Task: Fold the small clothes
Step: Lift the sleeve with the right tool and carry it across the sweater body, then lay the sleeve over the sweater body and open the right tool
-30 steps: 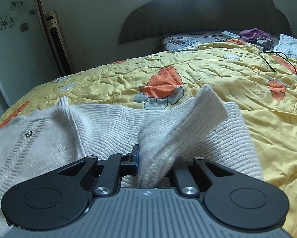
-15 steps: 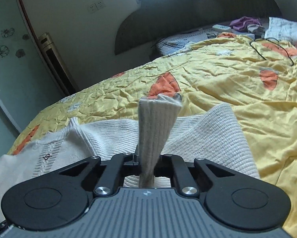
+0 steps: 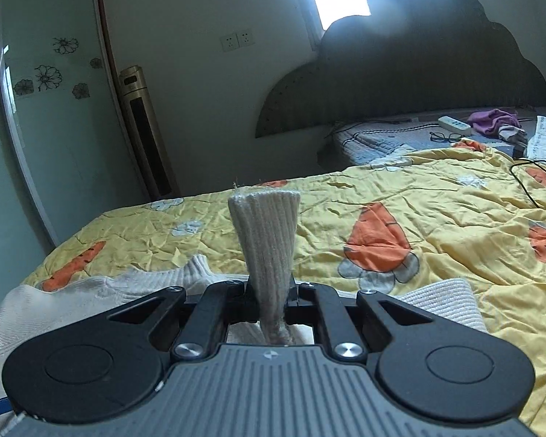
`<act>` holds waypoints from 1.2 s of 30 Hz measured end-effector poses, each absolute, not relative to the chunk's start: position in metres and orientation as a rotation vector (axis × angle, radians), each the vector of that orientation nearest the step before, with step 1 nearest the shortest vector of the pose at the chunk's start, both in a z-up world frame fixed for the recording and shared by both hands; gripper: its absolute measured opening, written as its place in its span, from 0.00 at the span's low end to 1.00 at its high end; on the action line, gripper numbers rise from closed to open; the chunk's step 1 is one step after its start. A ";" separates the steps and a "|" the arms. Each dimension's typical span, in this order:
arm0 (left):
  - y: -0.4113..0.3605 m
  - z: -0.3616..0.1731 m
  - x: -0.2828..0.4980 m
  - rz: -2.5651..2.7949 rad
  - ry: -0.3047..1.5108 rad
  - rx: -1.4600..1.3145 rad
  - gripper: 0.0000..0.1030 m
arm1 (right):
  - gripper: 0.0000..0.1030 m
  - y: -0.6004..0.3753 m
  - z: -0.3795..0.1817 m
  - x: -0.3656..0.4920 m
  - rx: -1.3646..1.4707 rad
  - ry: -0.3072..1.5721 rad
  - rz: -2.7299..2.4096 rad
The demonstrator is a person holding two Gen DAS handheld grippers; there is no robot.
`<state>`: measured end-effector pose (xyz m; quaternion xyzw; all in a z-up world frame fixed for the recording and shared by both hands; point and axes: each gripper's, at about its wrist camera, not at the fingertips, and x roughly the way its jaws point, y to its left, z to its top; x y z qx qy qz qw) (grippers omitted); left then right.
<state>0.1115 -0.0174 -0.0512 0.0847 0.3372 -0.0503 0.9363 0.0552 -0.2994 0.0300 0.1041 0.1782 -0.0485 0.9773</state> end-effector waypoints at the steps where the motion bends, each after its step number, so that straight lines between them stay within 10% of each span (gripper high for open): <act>1: -0.017 -0.052 0.112 -0.103 0.689 0.170 1.00 | 0.12 -0.293 0.030 0.058 0.203 0.361 -0.089; 36: -0.016 -0.054 0.112 -0.105 0.694 0.148 1.00 | 0.13 -0.106 0.002 0.156 -0.003 0.484 0.271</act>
